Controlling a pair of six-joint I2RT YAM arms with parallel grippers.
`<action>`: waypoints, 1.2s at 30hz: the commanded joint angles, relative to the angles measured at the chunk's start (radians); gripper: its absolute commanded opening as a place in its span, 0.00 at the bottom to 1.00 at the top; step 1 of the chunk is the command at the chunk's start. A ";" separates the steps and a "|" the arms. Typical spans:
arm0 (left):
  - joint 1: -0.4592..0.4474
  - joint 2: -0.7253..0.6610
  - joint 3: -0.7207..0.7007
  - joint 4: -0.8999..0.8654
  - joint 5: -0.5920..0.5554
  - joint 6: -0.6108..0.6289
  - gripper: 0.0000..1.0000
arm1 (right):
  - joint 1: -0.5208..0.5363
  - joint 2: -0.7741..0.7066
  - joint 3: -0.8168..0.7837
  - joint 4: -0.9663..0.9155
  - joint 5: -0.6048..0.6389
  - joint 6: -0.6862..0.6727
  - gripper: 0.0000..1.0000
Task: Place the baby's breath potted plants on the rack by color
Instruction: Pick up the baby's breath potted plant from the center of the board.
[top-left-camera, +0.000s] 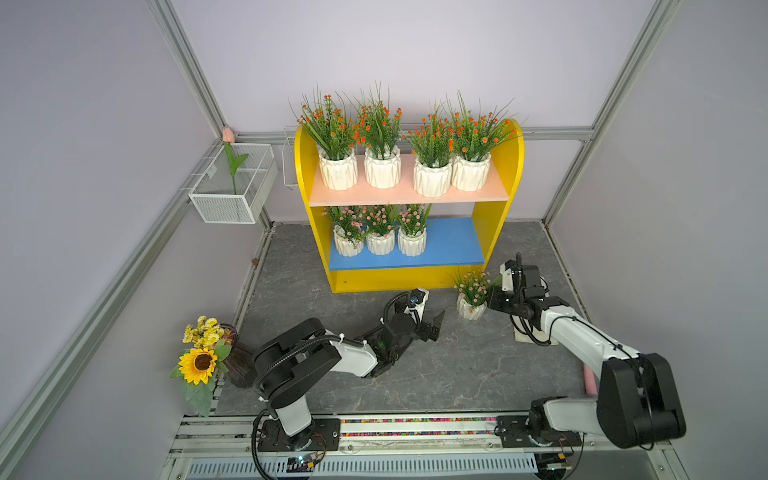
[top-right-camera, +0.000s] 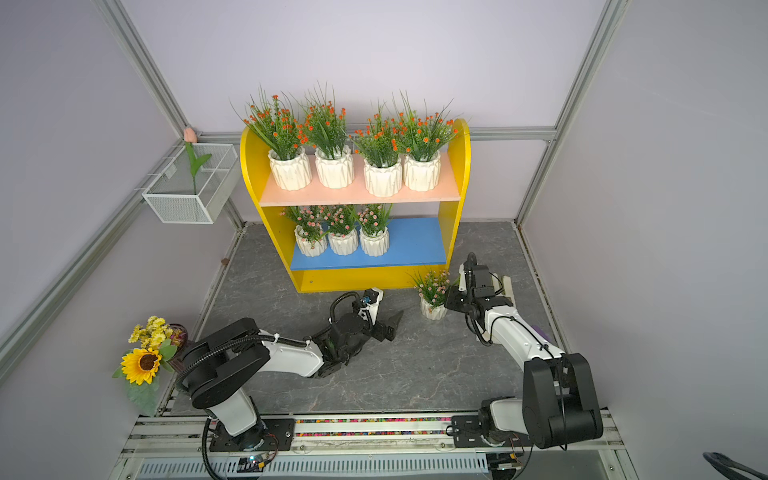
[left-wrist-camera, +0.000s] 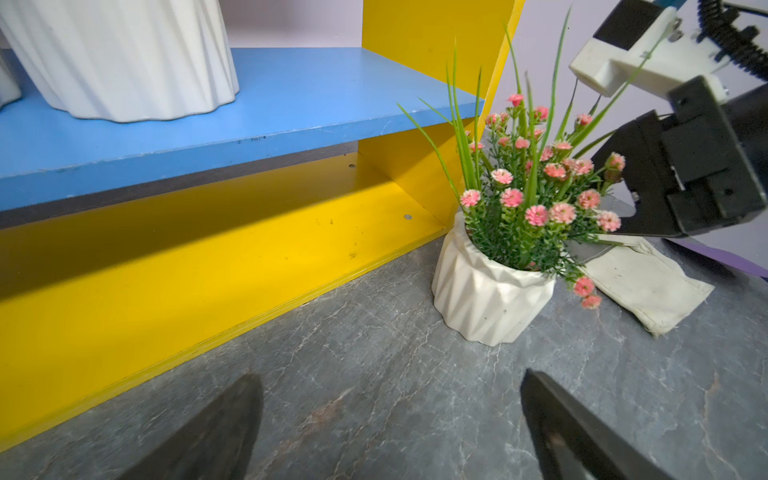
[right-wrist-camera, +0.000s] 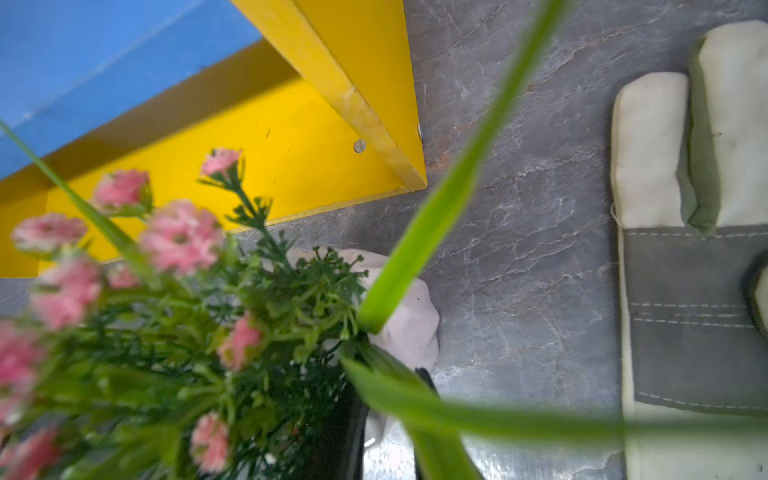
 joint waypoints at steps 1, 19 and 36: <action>-0.012 -0.019 -0.030 0.037 0.010 0.006 0.99 | -0.001 0.027 0.027 0.019 -0.009 -0.007 0.23; -0.023 -0.030 -0.043 0.030 0.012 0.012 0.99 | 0.064 0.101 0.072 -0.042 0.037 -0.005 0.21; -0.031 -0.022 -0.037 0.035 0.026 0.017 0.99 | 0.071 0.171 0.100 -0.112 0.054 -0.025 0.12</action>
